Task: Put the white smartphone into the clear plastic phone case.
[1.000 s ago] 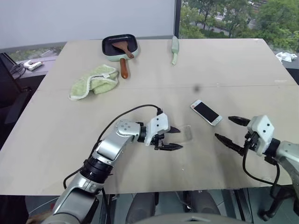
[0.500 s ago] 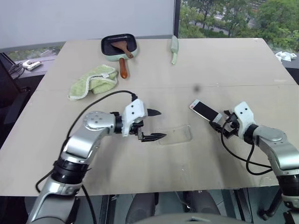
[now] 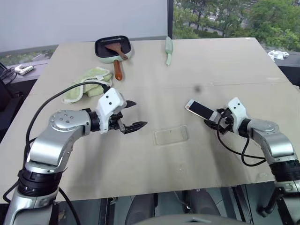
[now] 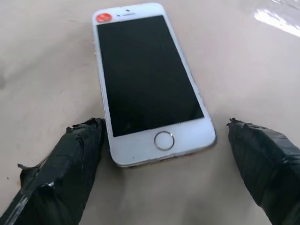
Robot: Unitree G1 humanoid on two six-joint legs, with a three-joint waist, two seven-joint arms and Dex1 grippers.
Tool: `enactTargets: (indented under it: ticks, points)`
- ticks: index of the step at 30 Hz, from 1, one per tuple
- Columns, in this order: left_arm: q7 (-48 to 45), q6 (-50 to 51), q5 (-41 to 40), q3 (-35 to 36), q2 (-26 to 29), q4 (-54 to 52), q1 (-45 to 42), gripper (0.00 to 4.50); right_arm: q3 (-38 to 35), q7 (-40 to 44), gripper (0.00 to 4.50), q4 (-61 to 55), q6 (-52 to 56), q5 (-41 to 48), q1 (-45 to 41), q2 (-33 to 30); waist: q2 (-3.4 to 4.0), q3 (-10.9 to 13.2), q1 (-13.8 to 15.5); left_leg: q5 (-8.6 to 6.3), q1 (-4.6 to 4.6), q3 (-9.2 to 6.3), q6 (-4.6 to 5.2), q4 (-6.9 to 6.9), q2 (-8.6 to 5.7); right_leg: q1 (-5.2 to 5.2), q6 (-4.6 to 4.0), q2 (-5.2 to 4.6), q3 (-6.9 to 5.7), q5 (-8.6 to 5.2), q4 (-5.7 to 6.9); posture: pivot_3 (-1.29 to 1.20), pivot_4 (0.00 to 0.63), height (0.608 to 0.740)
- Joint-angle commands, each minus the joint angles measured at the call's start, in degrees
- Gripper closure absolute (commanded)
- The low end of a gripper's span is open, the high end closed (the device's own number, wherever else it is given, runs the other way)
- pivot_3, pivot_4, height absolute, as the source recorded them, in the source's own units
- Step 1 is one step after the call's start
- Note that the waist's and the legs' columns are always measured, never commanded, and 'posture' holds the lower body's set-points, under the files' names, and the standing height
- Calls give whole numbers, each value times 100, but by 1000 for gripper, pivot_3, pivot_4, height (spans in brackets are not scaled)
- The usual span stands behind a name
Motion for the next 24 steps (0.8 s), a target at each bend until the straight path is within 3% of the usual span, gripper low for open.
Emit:
enactTargets:
  ticks: [1,15,20,24]
  points:
    - [101,36,-66,44,54,-161,-98,18,153,474,0,473,-428,-11,-288,56,0,0,-21,0,0,0,0,0,0,0,0,0,0,0,0,0,150,740]
    - [199,19,-153,-159,-63,-216,-155,18,245,1295,0,1435,-796,-102,-841,336,-9,-5,-106,0,15,29,0,0,22,0,-13,17,29,11,1,0,150,740]
    - [242,-29,-122,-214,-84,-196,-139,0,324,1458,1519,1425,-861,-218,-812,311,-9,-4,-102,-1,21,42,-2,-4,43,-4,-16,41,47,11,3,0,150,740]
    - [250,-100,-60,-254,-76,-128,-134,0,307,1486,1539,1408,-895,-281,-756,259,-9,-4,-103,-3,21,42,-4,-13,49,-10,-18,52,63,11,0,0,150,740]
